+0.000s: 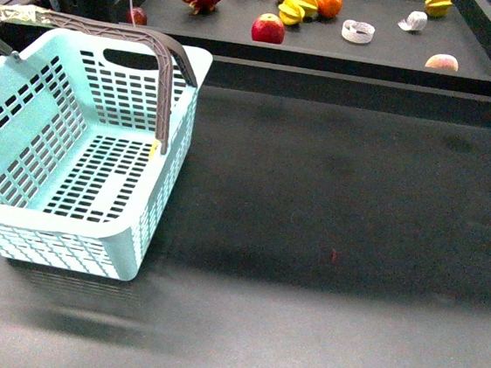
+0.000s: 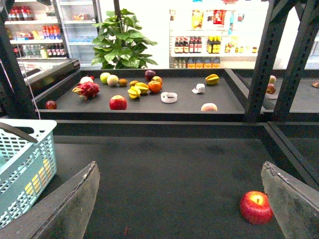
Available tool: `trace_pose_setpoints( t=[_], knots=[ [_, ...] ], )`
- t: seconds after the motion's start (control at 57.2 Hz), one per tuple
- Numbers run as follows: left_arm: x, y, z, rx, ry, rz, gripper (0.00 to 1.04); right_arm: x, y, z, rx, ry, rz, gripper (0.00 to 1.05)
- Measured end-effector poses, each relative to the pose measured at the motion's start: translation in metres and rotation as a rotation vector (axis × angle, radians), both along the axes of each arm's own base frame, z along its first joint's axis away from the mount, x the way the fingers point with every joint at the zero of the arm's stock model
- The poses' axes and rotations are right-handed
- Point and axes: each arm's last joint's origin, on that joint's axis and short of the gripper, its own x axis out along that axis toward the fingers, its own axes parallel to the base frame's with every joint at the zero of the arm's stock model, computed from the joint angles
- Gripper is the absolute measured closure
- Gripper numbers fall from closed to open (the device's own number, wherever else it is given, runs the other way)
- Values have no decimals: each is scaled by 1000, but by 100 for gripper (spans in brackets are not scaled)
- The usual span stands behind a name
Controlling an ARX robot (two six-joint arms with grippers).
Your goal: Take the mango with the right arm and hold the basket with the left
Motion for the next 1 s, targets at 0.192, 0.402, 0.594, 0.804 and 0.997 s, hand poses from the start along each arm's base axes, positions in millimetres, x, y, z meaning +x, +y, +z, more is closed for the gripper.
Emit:
trace_pose_setpoints(
  t=[0.192, 0.402, 0.594, 0.804, 0.997],
  knots=[
    [-38, -14, -10, 463, -61, -120, 66, 0, 0, 0, 0, 0, 0, 8],
    [-66, -26, -21, 521, -49, -108, 100, 0, 0, 0, 0, 0, 1, 8],
    [-85, -31, -27, 528, -55, -132, 101, 0, 0, 0, 0, 0, 0, 8],
    [-101, -31, -38, 532, -51, -132, 101, 0, 0, 0, 0, 0, 0, 8],
    [-113, -31, -31, 535, -73, -126, 101, 0, 0, 0, 0, 0, 1, 8]
  ],
)
